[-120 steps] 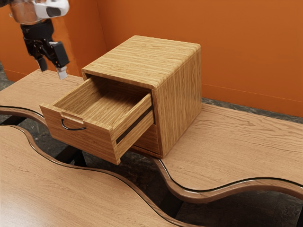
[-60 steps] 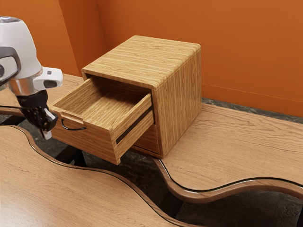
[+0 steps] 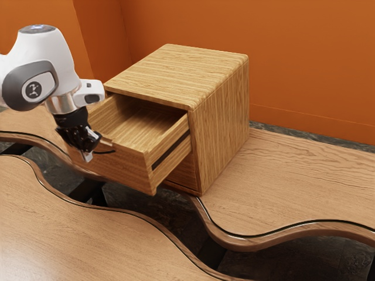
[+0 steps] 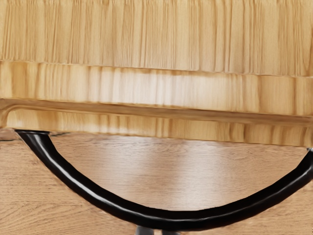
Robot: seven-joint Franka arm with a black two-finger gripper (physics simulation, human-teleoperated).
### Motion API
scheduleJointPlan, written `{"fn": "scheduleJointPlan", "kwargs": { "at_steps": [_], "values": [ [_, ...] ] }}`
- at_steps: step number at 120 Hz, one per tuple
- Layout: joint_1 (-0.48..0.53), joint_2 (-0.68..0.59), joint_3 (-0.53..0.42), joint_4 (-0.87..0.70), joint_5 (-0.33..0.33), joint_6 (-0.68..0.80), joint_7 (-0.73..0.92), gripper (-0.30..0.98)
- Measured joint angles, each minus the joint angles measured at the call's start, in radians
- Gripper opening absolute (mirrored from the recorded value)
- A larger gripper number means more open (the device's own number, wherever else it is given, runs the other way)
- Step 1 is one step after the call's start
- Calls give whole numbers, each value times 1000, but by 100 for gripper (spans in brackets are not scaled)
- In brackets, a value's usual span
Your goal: Push the drawer handle with one arm to close the drawer
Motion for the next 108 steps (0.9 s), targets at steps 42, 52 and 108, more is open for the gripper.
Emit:
{"fn": "scheduleJointPlan", "kwargs": {
  "at_steps": [42, 52, 108],
  "values": [
    [-13, 228, -4, 207, -29, 29, -1, -10],
    [-13, 269, -4, 251, -36, 32, 3, -10],
    [-15, 450, 3, 437, -42, 47, 83, -10]
  ]
}}
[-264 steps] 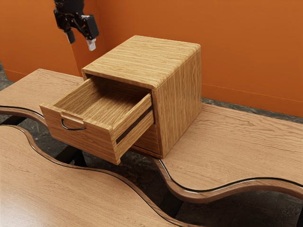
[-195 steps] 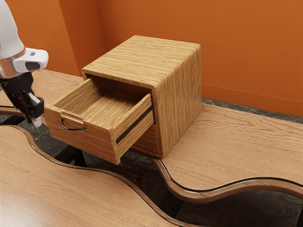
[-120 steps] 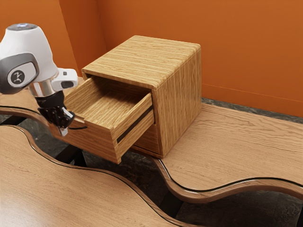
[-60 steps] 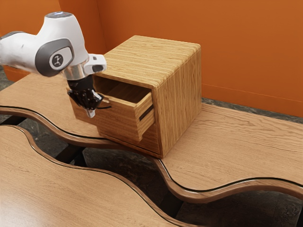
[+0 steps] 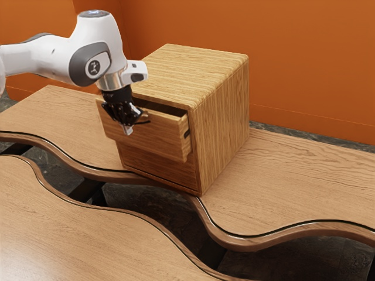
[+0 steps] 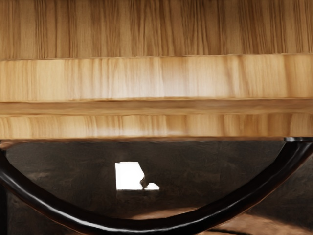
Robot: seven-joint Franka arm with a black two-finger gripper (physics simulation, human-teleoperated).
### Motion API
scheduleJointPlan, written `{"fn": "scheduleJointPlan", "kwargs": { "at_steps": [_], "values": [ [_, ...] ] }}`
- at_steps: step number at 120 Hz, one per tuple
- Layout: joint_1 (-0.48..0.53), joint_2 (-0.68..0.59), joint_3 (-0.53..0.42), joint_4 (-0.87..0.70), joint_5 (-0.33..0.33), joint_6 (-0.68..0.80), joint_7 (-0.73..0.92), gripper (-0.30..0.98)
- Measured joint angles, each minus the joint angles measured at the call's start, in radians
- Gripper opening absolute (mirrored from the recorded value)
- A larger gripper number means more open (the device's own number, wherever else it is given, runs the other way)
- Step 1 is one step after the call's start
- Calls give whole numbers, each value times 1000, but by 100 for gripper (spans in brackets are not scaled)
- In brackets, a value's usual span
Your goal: Push the drawer handle with one arm to close the drawer
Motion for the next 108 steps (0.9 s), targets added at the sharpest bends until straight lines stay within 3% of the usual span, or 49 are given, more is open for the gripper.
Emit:
{"fn": "scheduleJointPlan", "kwargs": {
  "at_steps": [48, 63, 73, 83, 108],
  "values": [
    [10, 122, 0, 150, 0, 2, 76, -11],
    [17, -77, -34, 50, -32, -39, 86, -10],
    [19, -180, -80, 148, -32, -155, 74, -10],
    [-1, -203, -118, 258, -6, -287, 60, 4],
    [2, -204, -121, 323, -15, -478, 23, 43]
  ]
}}
